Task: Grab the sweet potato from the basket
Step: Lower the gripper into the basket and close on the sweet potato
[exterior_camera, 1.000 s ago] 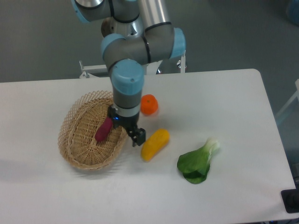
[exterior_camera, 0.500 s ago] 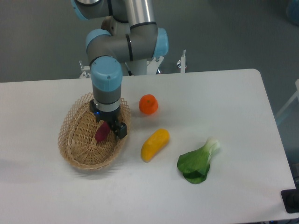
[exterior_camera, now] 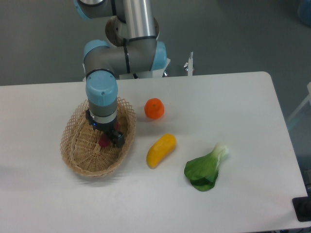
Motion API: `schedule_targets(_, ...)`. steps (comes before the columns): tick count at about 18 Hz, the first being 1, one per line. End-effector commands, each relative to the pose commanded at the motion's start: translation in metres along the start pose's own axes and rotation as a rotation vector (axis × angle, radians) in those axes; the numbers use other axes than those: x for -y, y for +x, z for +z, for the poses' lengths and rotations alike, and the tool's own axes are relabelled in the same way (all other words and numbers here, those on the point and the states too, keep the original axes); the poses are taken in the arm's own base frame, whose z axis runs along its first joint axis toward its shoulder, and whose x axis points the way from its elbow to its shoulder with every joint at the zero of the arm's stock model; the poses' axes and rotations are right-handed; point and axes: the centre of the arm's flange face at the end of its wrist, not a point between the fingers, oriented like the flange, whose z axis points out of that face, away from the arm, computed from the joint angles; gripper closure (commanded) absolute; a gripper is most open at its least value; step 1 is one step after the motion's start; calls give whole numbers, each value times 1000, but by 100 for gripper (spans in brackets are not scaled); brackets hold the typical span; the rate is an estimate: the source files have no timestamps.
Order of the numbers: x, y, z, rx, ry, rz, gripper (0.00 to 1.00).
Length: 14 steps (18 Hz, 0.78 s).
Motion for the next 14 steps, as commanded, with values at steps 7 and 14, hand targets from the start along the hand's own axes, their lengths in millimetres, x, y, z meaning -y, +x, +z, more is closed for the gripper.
schedule_targets(7,0,-1,8,-7,-8,-7,45)
schedule_targets(14,2,-1,-11,18,17,-20,98)
